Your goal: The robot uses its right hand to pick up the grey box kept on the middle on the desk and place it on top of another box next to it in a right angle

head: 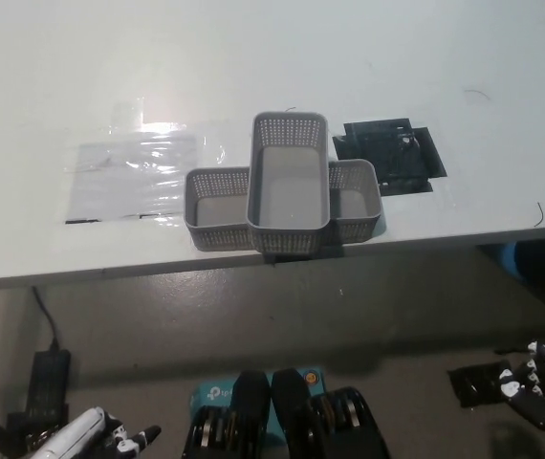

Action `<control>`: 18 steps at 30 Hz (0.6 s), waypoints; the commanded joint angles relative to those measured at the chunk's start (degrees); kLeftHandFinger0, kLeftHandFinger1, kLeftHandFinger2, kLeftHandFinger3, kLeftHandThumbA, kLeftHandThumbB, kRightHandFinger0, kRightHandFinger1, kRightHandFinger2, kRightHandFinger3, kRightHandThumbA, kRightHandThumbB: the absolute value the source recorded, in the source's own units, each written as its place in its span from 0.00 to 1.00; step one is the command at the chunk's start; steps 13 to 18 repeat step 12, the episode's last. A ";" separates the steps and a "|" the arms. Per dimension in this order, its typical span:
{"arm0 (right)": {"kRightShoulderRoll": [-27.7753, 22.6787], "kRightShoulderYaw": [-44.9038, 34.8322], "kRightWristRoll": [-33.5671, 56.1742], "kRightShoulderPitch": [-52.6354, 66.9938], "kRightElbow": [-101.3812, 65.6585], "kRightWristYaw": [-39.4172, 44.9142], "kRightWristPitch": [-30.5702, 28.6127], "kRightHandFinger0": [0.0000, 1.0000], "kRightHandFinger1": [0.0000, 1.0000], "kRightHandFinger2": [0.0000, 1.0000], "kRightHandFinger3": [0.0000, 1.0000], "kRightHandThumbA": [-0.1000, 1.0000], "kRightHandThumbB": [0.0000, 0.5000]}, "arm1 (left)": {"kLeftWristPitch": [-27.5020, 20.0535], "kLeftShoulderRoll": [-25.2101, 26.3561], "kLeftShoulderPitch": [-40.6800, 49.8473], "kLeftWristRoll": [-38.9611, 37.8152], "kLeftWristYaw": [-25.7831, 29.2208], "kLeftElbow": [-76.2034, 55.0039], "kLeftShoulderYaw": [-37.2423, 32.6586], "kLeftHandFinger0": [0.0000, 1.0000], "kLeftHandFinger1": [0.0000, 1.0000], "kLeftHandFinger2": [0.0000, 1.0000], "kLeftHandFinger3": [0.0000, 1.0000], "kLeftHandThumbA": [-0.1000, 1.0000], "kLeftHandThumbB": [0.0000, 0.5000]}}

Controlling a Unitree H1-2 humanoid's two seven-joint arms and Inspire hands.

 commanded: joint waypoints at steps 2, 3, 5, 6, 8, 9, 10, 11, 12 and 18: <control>-2.00 2.98 0.54 -0.30 -2.21 -0.28 4.63 0.06 0.14 0.27 0.55 0.38 0.21 | -1.47 0.78 -1.20 0.60 1.15 -1.60 0.77 0.02 0.00 0.01 0.12 0.73 0.24; -2.20 3.30 0.65 -0.22 -2.40 -0.40 4.97 0.06 0.14 0.27 0.55 0.38 0.21 | -1.49 0.75 -1.21 0.56 1.18 -1.52 0.79 0.03 0.00 0.01 0.12 0.73 0.23; -2.79 4.13 0.82 -0.26 -2.38 -0.59 5.84 0.04 0.12 0.26 0.55 0.36 0.21 | -1.59 0.87 -1.18 0.92 1.30 -1.50 0.66 0.04 0.00 0.01 0.12 0.76 0.26; -3.02 4.46 1.05 -0.26 -2.41 -0.56 6.07 0.03 0.11 0.26 0.55 0.36 0.21 | -0.97 0.79 -1.19 0.55 0.96 -1.63 0.78 0.04 0.00 0.01 0.12 0.76 0.26; -3.45 5.25 0.76 -0.32 -2.49 -0.72 6.85 0.03 0.12 0.27 0.56 0.35 0.20 | -1.42 0.90 -1.25 0.79 1.01 -1.43 0.61 0.06 0.00 0.02 0.14 0.78 0.26; -3.58 5.50 0.81 -0.32 -2.61 -0.75 7.28 0.03 0.12 0.26 0.57 0.34 0.19 | -1.59 0.91 -1.26 0.78 1.04 -1.37 0.62 0.06 0.00 0.02 0.14 0.78 0.27; -3.67 5.66 0.88 -0.32 -2.67 -0.80 7.50 0.03 0.11 0.26 0.57 0.34 0.19 | -1.67 0.91 -1.27 0.78 1.05 -1.34 0.62 0.06 0.01 0.03 0.15 0.79 0.27; -3.80 5.83 1.25 -0.37 -2.51 -0.83 7.52 0.03 0.11 0.26 0.57 0.33 0.19 | -1.35 0.89 -1.29 0.66 0.89 -1.34 0.67 0.05 0.01 0.03 0.15 0.78 0.27; -4.03 6.02 1.42 -0.42 -2.22 -0.73 7.18 0.02 0.11 0.25 0.56 0.33 0.19 | -1.75 0.92 -1.26 0.82 1.08 -1.29 0.64 0.05 0.00 0.02 0.15 0.79 0.28; -4.03 6.02 1.42 -0.42 -2.22 -0.73 7.18 0.02 0.11 0.25 0.56 0.33 0.19 | -1.75 0.92 -1.26 0.82 1.08 -1.29 0.64 0.05 0.00 0.02 0.15 0.79 0.28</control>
